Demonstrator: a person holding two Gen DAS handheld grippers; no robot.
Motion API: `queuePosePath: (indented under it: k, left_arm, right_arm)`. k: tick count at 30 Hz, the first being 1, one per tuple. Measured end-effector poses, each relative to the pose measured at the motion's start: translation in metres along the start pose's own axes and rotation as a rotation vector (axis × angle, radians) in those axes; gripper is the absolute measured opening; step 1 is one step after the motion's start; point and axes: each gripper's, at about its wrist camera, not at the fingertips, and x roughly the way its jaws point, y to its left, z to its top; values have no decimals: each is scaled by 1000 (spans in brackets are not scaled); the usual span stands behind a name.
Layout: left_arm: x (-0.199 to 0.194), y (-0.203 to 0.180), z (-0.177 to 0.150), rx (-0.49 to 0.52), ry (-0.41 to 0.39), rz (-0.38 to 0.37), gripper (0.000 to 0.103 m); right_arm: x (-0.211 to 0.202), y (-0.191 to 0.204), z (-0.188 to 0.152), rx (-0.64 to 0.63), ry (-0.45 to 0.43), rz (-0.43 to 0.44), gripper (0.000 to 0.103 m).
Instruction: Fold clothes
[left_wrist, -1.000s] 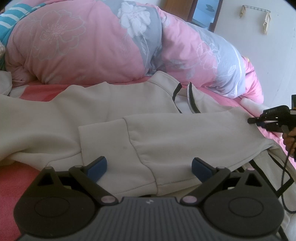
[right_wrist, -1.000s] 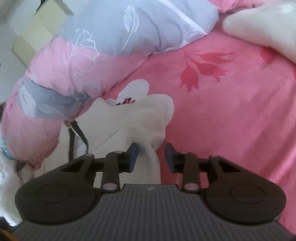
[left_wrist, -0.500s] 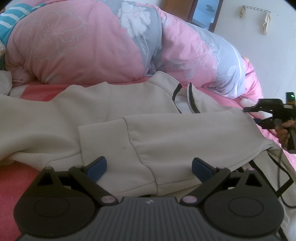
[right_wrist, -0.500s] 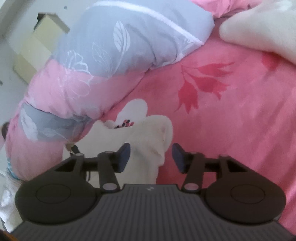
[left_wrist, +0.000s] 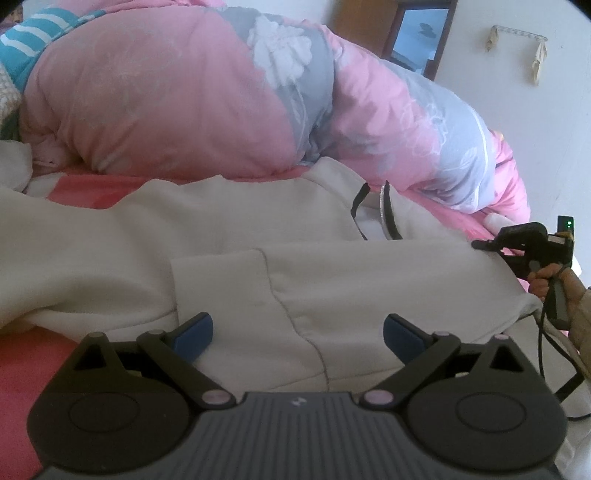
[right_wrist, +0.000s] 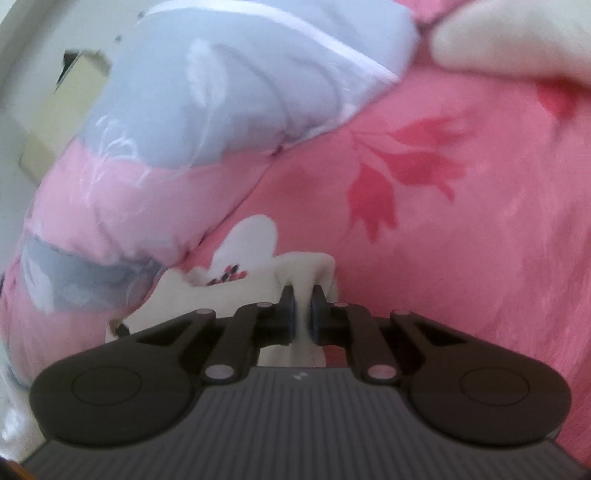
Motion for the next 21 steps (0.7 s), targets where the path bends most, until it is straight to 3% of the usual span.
queuePosePath:
  k: [4,8,11,16,21]
  left_arm:
    - [-2,1,1,-3,0,0,100]
    - [-6,2,3,-7,-7,13,100]
    - [-12,2,5,-8,-4,31,100]
    - [-30,15,15,-47,-37,86,100]
    - [-42,56,26,-188,-77,161,99]
  right_arm:
    - [-16,-10,6,89,-60,-52,31]
    - [-58,-5,14,128,-159,-127,40]
    - [-87,21,7,56,-121,-67,40]
    - [-118,111,-30,-232,52,113,40]
    - [-128,215,-123,-759,208,213,41]
